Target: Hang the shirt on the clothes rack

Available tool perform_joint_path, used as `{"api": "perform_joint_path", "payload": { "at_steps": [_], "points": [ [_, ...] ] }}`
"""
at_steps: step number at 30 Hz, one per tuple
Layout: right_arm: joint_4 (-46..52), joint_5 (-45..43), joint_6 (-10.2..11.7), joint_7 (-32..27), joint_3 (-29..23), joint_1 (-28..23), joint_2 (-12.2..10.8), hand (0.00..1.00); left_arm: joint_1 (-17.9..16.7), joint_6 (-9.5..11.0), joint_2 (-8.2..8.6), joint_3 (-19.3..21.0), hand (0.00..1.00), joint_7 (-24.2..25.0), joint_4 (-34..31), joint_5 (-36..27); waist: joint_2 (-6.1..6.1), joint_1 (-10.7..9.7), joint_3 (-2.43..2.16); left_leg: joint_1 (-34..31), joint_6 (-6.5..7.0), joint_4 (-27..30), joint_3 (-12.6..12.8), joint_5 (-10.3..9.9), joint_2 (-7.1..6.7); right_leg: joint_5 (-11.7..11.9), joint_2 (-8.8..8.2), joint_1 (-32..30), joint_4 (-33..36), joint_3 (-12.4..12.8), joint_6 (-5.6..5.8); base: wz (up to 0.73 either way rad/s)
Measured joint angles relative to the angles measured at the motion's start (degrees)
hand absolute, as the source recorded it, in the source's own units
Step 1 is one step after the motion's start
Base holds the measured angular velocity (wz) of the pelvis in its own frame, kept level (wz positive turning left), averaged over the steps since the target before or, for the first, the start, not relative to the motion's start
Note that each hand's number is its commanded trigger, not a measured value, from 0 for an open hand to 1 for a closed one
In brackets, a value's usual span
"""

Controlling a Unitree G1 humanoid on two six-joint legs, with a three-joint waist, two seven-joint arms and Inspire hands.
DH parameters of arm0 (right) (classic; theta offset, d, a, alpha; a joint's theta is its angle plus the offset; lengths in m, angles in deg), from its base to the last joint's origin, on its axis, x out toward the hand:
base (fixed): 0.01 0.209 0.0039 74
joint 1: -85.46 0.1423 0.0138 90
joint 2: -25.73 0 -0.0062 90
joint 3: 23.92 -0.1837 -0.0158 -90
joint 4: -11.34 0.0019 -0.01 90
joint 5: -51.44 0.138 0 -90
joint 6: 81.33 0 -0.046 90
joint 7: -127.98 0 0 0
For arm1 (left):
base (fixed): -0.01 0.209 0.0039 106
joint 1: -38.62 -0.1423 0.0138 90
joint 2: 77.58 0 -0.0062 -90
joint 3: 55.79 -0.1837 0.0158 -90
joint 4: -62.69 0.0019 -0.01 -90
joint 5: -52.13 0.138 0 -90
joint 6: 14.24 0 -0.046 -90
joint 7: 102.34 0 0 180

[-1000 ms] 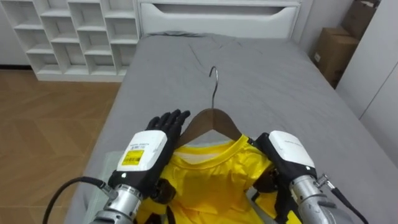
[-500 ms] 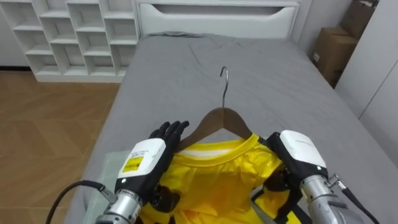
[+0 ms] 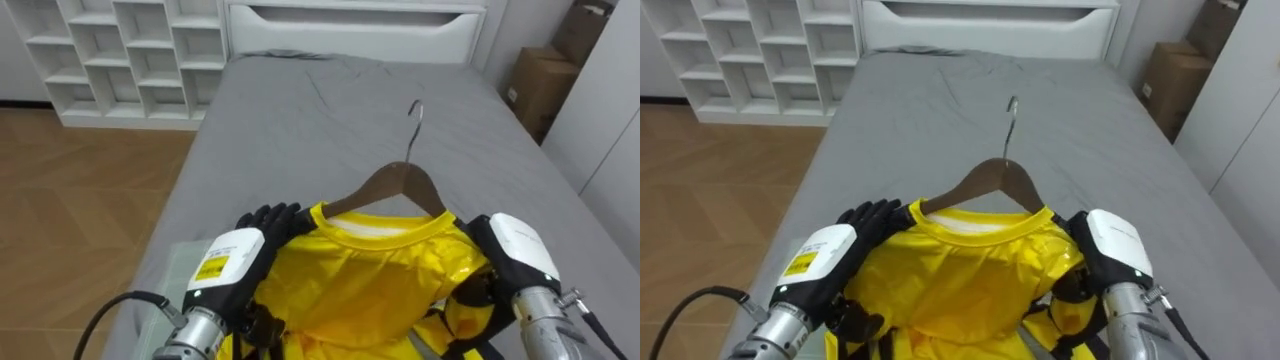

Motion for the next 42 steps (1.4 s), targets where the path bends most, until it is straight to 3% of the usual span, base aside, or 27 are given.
{"api": "perform_joint_path", "payload": {
  "at_steps": [7,15,26,36,42],
  "points": [
    [-1.1,0.5,0.0,-1.3,-2.4,0.0,0.1,1.00,-0.2,-0.4,-0.01,1.0,0.00,0.1,0.0,0.0,-0.09,-0.2,-0.10,0.1,0.00,0.0,-0.1,0.0,-0.03,0.0,0.01,0.1,0.1,0.0,0.00,0.00],
    [-1.8,4.0,0.0,-3.3,-6.7,0.0,1.1,1.00,-1.6,-0.9,-0.44,6.3,0.00,0.2,1.0,-0.2,0.02,-1.3,-0.34,0.1,-0.01,0.2,-0.3,0.0,-0.02,0.0,0.01,0.3,0.2,0.1,-0.01,0.00],
    [-1.7,2.5,-0.9,-5.0,-8.1,0.0,1.4,1.00,-6.1,-1.1,-0.39,9.6,0.00,0.2,5.4,-2.5,0.00,-1.6,-0.62,0.3,-0.01,0.0,0.1,0.0,0.02,0.0,0.05,0.1,0.4,0.2,-0.02,-0.01],
    [5.8,-1.4,-1.1,-5.8,-10.9,-1.1,2.5,1.00,-7.7,-1.0,-0.18,15.8,0.00,-1.7,8.6,-3.3,-0.10,-1.3,-0.75,0.4,-0.01,-0.1,0.1,0.0,0.05,0.0,0.06,0.1,0.4,0.1,-0.02,0.00],
    [10.2,-1.7,-0.7,-6.4,-10.9,-2.3,2.5,1.00,-8.0,0.0,0.21,16.5,0.00,-3.9,11.5,-4.7,-0.06,-1.2,-0.81,1.2,-0.01,-0.3,0.5,0.0,0.08,0.0,0.06,0.4,1.1,0.2,-0.01,-0.02]
  ]
}}
